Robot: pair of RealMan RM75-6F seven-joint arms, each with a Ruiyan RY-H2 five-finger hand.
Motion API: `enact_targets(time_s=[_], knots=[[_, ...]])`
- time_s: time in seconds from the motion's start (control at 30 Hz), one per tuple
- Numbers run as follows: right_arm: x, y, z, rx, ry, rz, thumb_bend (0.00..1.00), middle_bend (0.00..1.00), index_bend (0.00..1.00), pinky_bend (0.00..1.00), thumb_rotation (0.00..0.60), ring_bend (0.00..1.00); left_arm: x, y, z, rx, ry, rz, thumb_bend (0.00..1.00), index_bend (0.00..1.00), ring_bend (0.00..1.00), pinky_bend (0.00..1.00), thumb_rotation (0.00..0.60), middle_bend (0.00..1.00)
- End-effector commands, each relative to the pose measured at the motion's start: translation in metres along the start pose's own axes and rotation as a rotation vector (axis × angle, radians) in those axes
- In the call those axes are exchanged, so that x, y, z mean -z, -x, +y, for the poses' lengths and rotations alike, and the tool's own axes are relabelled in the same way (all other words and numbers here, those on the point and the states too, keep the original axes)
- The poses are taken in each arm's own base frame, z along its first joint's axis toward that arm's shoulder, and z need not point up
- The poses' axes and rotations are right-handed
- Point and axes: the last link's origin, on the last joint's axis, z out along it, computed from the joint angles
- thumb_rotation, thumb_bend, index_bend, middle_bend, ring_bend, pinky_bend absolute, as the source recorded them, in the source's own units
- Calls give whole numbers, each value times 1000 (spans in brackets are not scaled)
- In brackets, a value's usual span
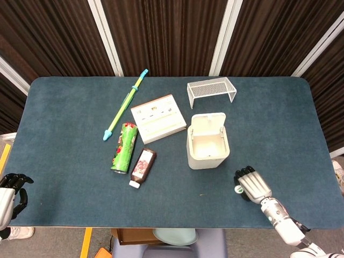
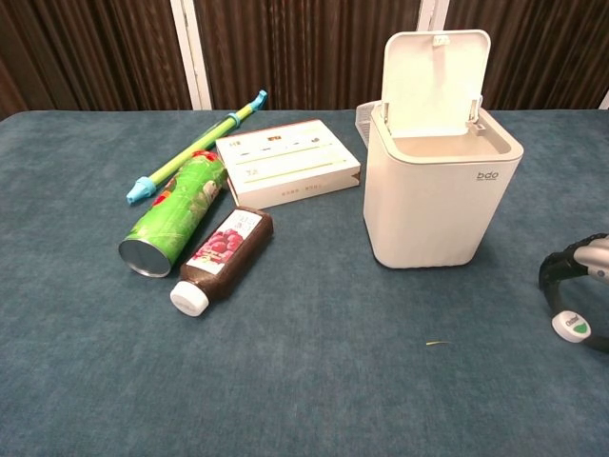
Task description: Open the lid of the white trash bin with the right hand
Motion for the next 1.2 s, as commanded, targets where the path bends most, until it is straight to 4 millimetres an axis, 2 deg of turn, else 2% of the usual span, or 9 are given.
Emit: enact_targets(time_s=[0.03, 0.17, 0.33, 0.43, 0.6, 0.77, 0.9, 1.0, 1.2], knots=[[1, 0, 1, 14, 7, -3, 373, 411, 606, 339, 600, 367, 0, 0, 0, -1, 0, 0, 730, 438, 297, 531, 600, 387], [3, -1, 1, 22, 13, -5, 377, 417, 614, 347, 600, 374, 0, 0, 0, -1, 1, 2, 730, 438, 296, 531, 600, 386], [5, -8, 1, 34, 14, 42, 455, 434, 647, 377, 600, 401, 0, 0, 0, 0, -1, 2, 730, 438, 297, 531, 600, 386], [11, -22, 3, 45, 26, 121, 462, 434, 655, 382, 600, 407, 0, 0, 0, 2, -1, 2, 729, 437, 297, 531, 600, 386], [33, -55, 9, 80, 84, 258, 462, 434, 655, 384, 600, 407, -1, 0, 0, 2, -1, 3, 729, 438, 296, 531, 600, 387], [58, -90, 4, 57, 98, 400, 461, 434, 655, 385, 600, 407, -1, 0, -1, -1, -3, 2, 730, 438, 296, 531, 600, 387], [68, -108, 1, 59, 103, 476, 462, 434, 653, 385, 600, 407, -1, 0, -2, -1, -10, 2, 729, 438, 296, 531, 600, 387], [63, -115, 2, 50, 112, 491, 461, 434, 650, 385, 600, 407, -1, 0, -3, 0, -14, -1, 730, 438, 297, 531, 600, 387], [32, -123, -7, 31, 77, 483, 462, 434, 648, 385, 600, 407, -2, 1, -2, -2, -10, -9, 729, 438, 296, 531, 600, 387]])
